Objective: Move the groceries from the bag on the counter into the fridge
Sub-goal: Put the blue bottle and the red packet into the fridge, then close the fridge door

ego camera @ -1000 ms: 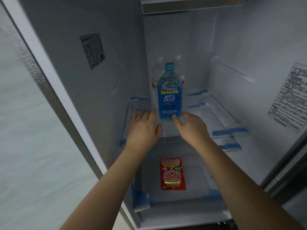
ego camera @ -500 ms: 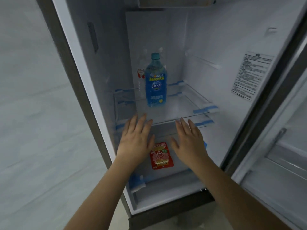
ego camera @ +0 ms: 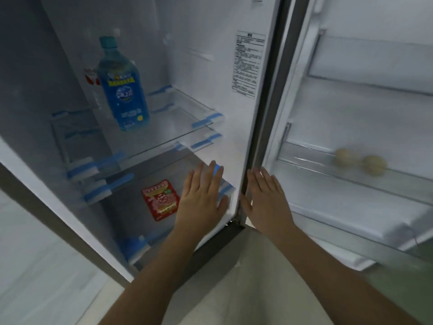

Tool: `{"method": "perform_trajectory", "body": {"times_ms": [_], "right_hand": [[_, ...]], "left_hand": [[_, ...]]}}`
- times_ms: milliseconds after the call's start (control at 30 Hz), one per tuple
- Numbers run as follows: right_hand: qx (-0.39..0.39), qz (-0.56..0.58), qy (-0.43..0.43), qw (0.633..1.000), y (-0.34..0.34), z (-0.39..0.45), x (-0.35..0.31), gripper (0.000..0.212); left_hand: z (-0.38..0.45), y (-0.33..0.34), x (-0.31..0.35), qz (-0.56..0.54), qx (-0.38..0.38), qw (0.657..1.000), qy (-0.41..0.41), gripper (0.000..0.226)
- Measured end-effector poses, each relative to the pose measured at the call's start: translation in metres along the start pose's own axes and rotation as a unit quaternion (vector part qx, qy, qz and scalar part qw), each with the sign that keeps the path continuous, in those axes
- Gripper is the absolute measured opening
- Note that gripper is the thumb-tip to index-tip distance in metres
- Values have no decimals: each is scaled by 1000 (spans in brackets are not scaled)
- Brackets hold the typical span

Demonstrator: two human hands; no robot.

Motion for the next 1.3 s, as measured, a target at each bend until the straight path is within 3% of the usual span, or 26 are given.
{"method": "perform_trajectory", "body": {"times_ms": [167, 533, 667, 800, 933, 1000, 1200, 1300], "right_hand": [[-9, 5, 65, 998, 16, -31, 51, 65], [-62, 16, 172, 983, 56, -105, 164, 80], [-69, 12, 199, 977, 70, -138, 206, 77], [-77, 18, 210, 975, 84, -163, 243, 64], [-93, 17, 214, 972, 97, -185, 274, 68], [-97, 20, 213, 972, 102, -193, 289, 74], [-84, 22, 193, 977, 115, -206, 315, 63], [-98, 25, 169, 980, 125, -210, 317, 68]], "left_hand": [[11, 39, 50, -8, -36, 997, 63, 62], [13, 126, 142, -47, -101, 983, 145, 70], [9, 148, 186, -42, -136, 975, 170, 69], [7, 169, 231, -51, -162, 966, 195, 68], [0, 186, 266, -53, -186, 958, 210, 68], [-2, 192, 278, -50, -198, 957, 204, 68], [-8, 208, 299, -49, -218, 960, 167, 74], [-13, 219, 301, -35, -222, 962, 152, 79]]}}
Point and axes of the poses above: each hand's wrist, its own z-axis towards the middle knuckle, its own y-axis out of the palm, x = y × z, the point moved 7 cm from there along z, towards the middle knuckle, and after that the axes turned 11 degrees about -z, right-handed, at the moved point
